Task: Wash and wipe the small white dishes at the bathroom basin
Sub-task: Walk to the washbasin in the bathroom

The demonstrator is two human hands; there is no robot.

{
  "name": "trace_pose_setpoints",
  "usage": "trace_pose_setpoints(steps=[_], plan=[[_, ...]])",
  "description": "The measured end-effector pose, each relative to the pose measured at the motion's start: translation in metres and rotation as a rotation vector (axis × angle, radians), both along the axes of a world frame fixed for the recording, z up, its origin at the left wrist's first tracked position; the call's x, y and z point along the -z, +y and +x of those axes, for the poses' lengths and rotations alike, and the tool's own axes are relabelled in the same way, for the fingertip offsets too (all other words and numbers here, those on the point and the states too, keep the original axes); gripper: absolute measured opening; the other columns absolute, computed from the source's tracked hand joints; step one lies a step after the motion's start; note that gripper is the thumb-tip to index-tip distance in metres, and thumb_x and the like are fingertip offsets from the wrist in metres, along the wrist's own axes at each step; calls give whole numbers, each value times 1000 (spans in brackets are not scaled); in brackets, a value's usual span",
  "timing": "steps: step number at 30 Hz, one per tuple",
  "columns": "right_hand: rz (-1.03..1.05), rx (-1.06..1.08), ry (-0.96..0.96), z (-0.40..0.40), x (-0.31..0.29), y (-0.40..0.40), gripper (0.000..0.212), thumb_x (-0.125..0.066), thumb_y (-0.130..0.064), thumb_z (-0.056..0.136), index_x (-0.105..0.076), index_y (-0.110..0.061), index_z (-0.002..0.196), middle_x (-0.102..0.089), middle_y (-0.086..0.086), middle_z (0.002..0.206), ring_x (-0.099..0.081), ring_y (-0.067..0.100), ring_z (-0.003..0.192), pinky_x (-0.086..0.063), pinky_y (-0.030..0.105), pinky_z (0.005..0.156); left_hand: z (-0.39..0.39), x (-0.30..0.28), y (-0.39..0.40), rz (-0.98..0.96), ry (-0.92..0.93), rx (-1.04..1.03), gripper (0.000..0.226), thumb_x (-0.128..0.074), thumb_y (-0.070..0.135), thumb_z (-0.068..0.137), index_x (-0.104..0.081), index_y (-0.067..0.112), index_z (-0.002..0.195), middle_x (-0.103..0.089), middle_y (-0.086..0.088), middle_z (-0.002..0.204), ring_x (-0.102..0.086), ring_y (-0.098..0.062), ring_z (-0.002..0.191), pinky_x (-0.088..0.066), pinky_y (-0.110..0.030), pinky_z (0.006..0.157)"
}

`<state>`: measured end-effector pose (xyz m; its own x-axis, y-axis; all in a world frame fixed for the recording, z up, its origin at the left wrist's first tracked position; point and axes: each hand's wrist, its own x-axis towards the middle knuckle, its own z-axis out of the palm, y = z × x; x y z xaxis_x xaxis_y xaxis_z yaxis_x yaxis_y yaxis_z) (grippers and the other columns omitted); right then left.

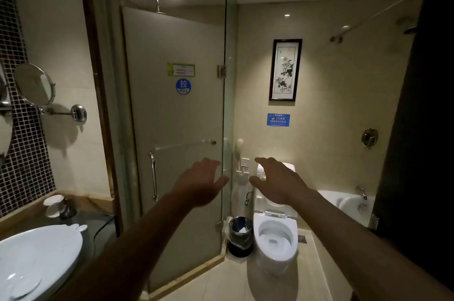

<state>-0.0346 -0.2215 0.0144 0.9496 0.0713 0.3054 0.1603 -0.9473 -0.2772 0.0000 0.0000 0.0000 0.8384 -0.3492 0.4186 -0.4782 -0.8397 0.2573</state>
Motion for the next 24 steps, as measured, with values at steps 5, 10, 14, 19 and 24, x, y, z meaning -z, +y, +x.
trace_pose_setpoints(steps=[5,10,14,19,24], plan=[[-18,3,41,23,10,7,68,-49,-56,97,-31,-27,156,-37,2,162,-38,26,145,-36,43,112,22,7,8,19,-20,4,57,-45,52,94,-39,17,139,-45,-9,142,-46,-23,124,-39,-36,97],[-34,-29,49,42,10,5,68,-50,-56,97,-32,-27,155,-40,4,160,-42,27,142,-39,44,110,41,3,10,26,-37,-37,59,-44,55,93,-39,18,140,-44,-10,144,-44,-25,127,-40,-39,99],[-40,-46,47,54,13,2,67,-52,-55,96,-33,-27,155,-41,4,159,-44,28,140,-40,45,110,49,5,7,10,-57,-48,59,-45,54,93,-40,18,139,-46,-10,142,-45,-24,126,-40,-38,99],[-51,-75,54,78,16,6,66,-52,-53,97,-33,-27,154,-43,6,157,-47,28,137,-43,44,108,69,9,13,27,-43,-53,58,-46,54,93,-40,20,139,-46,-8,142,-44,-23,127,-39,-39,100],[-26,-71,32,105,19,13,66,-52,-54,96,-33,-27,154,-43,4,158,-47,25,137,-42,42,107,103,11,18,51,-49,-30,56,-46,54,93,-41,20,138,-45,-7,142,-43,-22,126,-39,-38,99]])
